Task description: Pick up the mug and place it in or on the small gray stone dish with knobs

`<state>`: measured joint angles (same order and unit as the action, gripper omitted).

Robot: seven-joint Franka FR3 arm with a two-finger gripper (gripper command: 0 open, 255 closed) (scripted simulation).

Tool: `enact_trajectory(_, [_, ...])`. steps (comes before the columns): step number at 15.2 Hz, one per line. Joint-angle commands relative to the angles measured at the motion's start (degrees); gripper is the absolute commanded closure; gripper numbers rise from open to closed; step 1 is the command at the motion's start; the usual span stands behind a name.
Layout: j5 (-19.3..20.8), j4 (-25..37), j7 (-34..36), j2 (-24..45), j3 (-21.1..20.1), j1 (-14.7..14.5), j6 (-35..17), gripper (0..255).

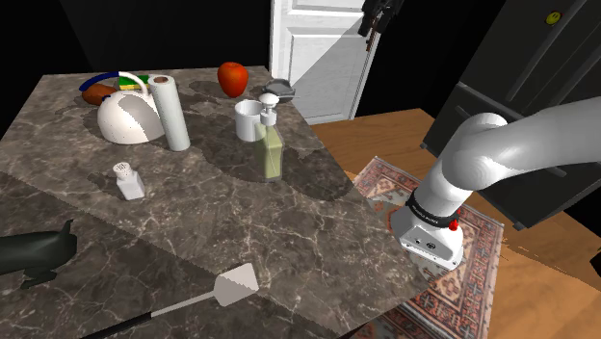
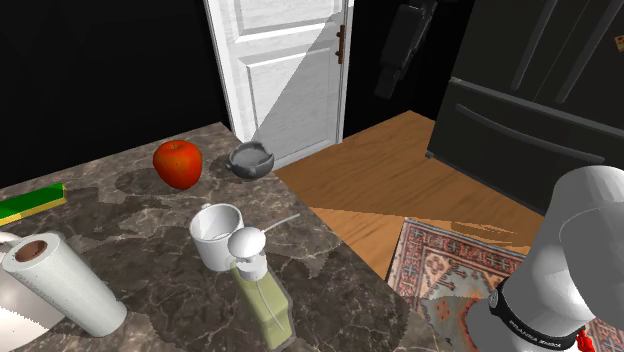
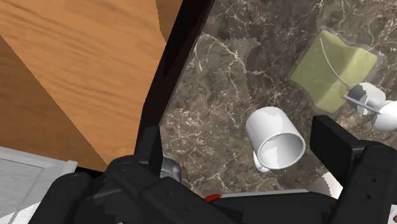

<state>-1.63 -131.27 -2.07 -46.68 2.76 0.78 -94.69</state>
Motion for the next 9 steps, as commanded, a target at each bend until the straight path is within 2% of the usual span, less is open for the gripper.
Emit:
enact_trajectory(1, [0.0,0.0,0.0,0.0,0.0,0.0,0.0,0])
enact_trajectory(9, [-1.5,-1.6,3.4,11.4,-5.1,-2.1,-12.0,0])
